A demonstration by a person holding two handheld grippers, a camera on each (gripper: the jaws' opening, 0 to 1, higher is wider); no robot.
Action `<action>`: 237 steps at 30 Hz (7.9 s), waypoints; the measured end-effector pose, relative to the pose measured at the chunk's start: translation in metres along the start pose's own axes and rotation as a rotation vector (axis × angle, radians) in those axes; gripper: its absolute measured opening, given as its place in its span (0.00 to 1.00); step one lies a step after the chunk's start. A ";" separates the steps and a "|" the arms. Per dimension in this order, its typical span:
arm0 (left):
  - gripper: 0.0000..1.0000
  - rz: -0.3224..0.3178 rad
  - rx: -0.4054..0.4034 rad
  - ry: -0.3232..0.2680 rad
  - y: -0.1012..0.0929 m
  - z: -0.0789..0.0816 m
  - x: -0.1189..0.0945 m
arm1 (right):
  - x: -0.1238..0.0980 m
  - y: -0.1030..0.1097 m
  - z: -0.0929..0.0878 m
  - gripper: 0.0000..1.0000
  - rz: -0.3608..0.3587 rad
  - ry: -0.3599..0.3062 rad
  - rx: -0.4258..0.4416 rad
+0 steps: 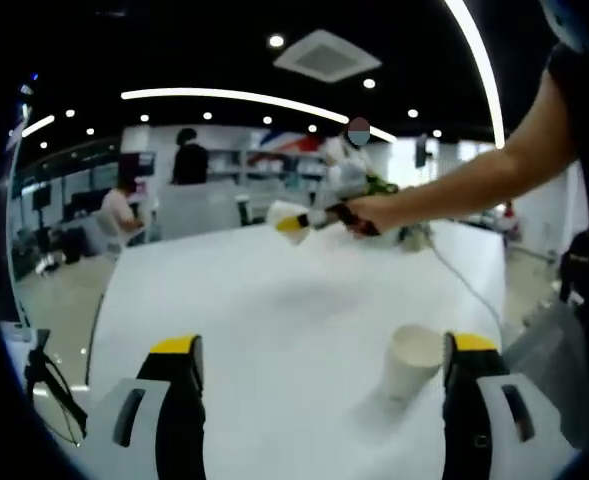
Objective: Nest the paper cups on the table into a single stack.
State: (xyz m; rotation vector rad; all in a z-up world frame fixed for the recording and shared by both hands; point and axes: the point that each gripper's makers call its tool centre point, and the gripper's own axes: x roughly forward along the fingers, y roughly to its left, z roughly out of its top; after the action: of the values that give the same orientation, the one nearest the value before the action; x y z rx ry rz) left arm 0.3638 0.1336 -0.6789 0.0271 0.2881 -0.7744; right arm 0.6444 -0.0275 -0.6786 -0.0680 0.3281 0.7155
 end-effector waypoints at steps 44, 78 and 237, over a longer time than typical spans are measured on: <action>0.98 -0.129 -0.087 -0.063 -0.032 0.054 0.008 | -0.101 0.124 0.009 0.43 0.210 -0.162 0.001; 0.87 -0.451 0.037 -0.058 -0.061 0.120 0.015 | -0.197 0.250 0.030 0.43 0.637 -0.105 -0.055; 0.99 0.078 0.124 0.167 0.028 -0.023 -0.011 | -0.230 0.244 0.074 0.00 0.458 0.787 -0.577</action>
State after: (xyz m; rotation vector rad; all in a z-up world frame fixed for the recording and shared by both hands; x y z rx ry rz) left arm 0.3703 0.1643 -0.7007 0.2197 0.3944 -0.7123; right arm 0.3430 0.0237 -0.5229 -0.8588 0.8974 1.2094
